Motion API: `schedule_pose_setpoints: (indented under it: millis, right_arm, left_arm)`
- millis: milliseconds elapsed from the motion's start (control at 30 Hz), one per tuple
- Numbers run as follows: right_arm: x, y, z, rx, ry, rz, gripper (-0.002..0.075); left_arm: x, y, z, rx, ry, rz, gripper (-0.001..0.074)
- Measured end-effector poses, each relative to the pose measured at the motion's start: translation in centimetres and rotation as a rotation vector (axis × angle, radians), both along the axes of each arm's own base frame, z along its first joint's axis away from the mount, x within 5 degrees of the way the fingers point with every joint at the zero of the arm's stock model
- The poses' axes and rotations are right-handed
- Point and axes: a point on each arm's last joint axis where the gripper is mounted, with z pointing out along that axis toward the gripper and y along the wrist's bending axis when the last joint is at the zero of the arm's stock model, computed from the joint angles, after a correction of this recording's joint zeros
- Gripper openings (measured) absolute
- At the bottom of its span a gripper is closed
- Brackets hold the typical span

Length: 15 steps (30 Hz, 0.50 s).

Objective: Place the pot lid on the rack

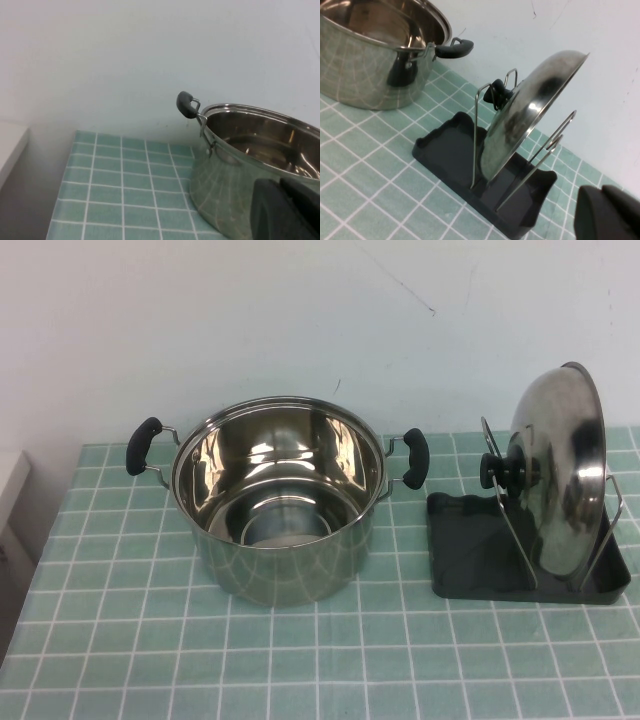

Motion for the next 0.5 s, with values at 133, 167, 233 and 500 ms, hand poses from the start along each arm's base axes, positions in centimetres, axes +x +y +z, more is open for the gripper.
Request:
schedule_pose_setpoints:
  millis: [133,167,233,500]
  right_arm:
    - [0.0,0.1,0.1,0.013,-0.004,0.003,-0.0001]
    - [0.0,0.1,0.1,0.016,-0.004,0.004,-0.0001]
    - [-0.1,0.1,0.1,0.02,-0.006,0.005,-0.0001]
    - [-0.1,0.2,0.0,0.034,0.003,0.017,-0.0001]
  left_arm:
    - [-0.2,0.1,-1.3,0.002,0.014,0.008,-0.0001]
    - [-0.3,0.1,-1.5,0.003,0.04,0.01,-0.0001]
    - [-0.3,0.1,-2.1,0.001,0.104,0.015,-0.0001]
    - [-0.6,0.2,-3.6,0.032,0.258,0.035,-0.0001]
